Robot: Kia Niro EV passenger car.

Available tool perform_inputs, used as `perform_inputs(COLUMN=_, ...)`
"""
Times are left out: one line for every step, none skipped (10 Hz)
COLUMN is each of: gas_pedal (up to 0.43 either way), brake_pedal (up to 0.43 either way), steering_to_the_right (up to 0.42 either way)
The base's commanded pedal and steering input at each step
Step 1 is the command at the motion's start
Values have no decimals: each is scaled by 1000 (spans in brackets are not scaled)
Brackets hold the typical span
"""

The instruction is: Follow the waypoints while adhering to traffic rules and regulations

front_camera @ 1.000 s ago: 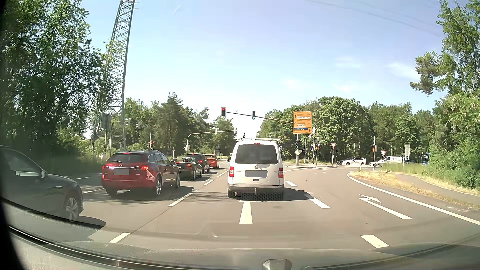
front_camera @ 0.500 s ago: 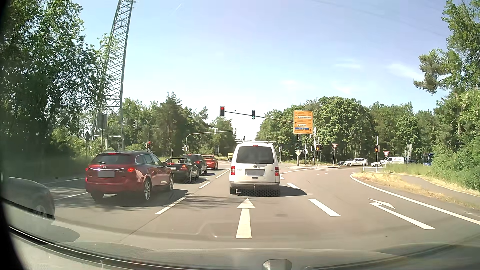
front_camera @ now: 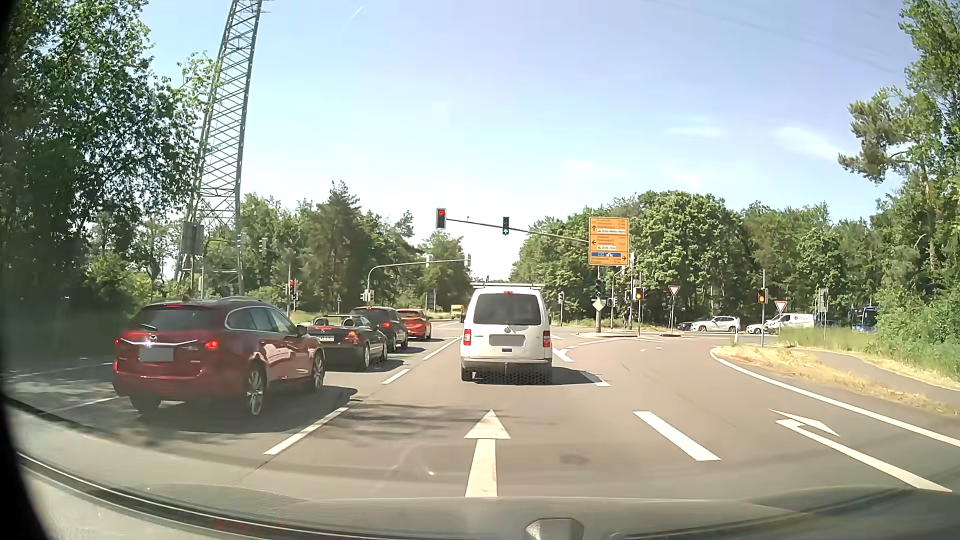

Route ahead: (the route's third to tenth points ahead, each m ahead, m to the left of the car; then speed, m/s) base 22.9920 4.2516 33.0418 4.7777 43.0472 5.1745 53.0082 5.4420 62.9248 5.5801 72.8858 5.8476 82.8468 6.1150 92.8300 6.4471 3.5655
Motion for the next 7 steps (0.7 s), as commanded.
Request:
perform_inputs(gas_pedal=339, brake_pedal=30, steering_to_the_right=6)
perform_inputs(gas_pedal=339, brake_pedal=30, steering_to_the_right=6)
perform_inputs(gas_pedal=339, brake_pedal=30, steering_to_the_right=6)
perform_inputs(gas_pedal=339, brake_pedal=30, steering_to_the_right=6)
perform_inputs(gas_pedal=339, brake_pedal=30, steering_to_the_right=6)
perform_inputs(gas_pedal=339, brake_pedal=30, steering_to_the_right=6)
perform_inputs(gas_pedal=339, brake_pedal=30, steering_to_the_right=6)
